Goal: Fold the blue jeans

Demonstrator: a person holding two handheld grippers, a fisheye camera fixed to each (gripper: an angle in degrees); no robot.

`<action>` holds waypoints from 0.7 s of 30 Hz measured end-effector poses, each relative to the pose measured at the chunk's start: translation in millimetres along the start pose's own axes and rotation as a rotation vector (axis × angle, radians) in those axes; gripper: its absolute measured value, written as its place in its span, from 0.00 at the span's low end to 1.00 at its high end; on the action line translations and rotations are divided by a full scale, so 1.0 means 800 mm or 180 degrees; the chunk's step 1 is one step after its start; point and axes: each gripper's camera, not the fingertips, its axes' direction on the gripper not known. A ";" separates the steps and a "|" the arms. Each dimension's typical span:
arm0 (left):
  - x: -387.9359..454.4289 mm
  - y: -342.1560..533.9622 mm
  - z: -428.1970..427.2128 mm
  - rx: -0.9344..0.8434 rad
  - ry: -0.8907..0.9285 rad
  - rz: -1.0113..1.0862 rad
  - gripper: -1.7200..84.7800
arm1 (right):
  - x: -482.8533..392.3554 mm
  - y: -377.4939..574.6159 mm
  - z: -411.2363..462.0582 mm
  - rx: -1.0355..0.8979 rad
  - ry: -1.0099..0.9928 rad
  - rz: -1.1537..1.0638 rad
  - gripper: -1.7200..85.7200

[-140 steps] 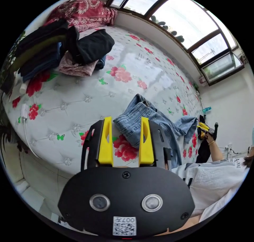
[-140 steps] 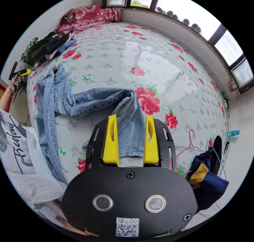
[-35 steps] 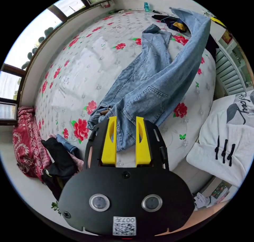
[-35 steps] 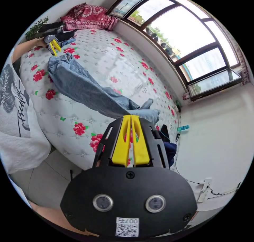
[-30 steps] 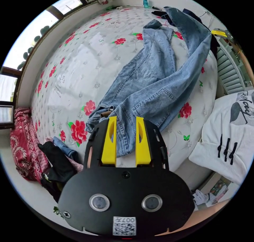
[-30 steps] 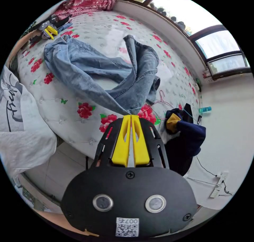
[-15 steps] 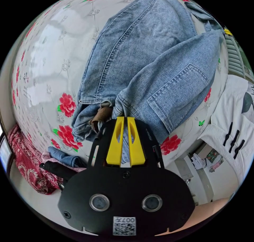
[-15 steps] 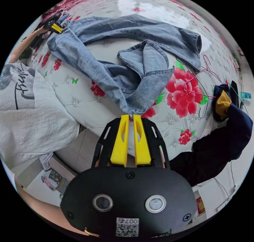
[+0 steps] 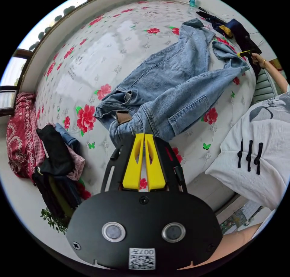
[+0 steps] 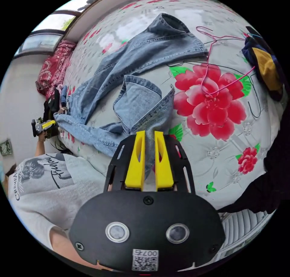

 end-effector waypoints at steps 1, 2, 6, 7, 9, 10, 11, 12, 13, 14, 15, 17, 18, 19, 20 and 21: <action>0.004 0.021 -0.014 0.0012 0.0004 -0.0076 0.01 | 0.002 0.008 -0.003 0.0054 -0.0206 0.0002 0.04; 0.012 0.043 -0.025 0.0004 -0.0012 -0.0140 0.01 | -0.006 0.023 -0.018 0.0273 -0.0181 -0.0107 0.03; 0.045 0.119 -0.036 -0.0071 -0.0074 -0.0432 0.01 | -0.038 0.102 -0.086 0.0934 0.0307 -0.0233 0.02; 0.058 0.146 -0.028 -0.0120 -0.0101 -0.0558 0.01 | -0.047 0.136 -0.103 0.1116 0.0552 -0.0197 0.02; 0.076 0.182 -0.005 -0.0184 -0.0033 -0.0751 0.01 | -0.045 0.181 -0.110 0.1226 0.0725 -0.0042 0.02; 0.084 0.203 0.018 -0.0357 -0.0083 -0.0967 0.01 | -0.033 0.203 -0.101 0.1216 0.0693 0.0134 0.02; 0.092 0.224 0.045 -0.0553 -0.0142 -0.1082 0.01 | -0.016 0.221 -0.081 0.1126 0.0666 0.0351 0.03; 0.097 0.234 0.056 -0.0594 -0.0092 -0.1098 0.01 | -0.005 0.228 -0.069 0.1044 0.0637 0.0444 0.03; 0.099 0.256 0.071 -0.0626 0.0084 -0.1238 0.01 | 0.014 0.239 -0.043 0.0810 0.0545 0.0592 0.03; 0.093 0.278 0.076 -0.0613 0.0303 -0.1477 0.01 | 0.029 0.250 -0.022 0.0625 0.0472 0.0674 0.04; 0.088 0.289 0.075 -0.0568 0.0419 -0.1602 0.01 | 0.034 0.255 -0.013 0.0541 0.0462 0.0704 0.04; 0.069 0.325 0.045 -0.0121 0.0738 -0.2032 0.01 | 0.037 0.275 -0.009 0.0507 0.0463 0.0739 0.05; 0.065 0.330 0.036 -0.0006 0.0780 -0.2097 0.01 | 0.033 0.280 -0.014 0.0612 0.0465 0.0698 0.06; 0.059 0.336 0.018 0.0185 0.0812 -0.2179 0.01 | 0.021 0.288 -0.027 0.0858 0.0476 0.0554 0.06; 0.054 0.334 0.001 0.0341 0.0796 -0.2209 0.01 | 0.006 0.291 -0.038 0.1082 0.0493 0.0360 0.06; 0.052 0.331 -0.006 0.0412 0.0794 -0.2209 0.01 | -0.003 0.292 -0.041 0.1168 0.0512 0.0241 0.06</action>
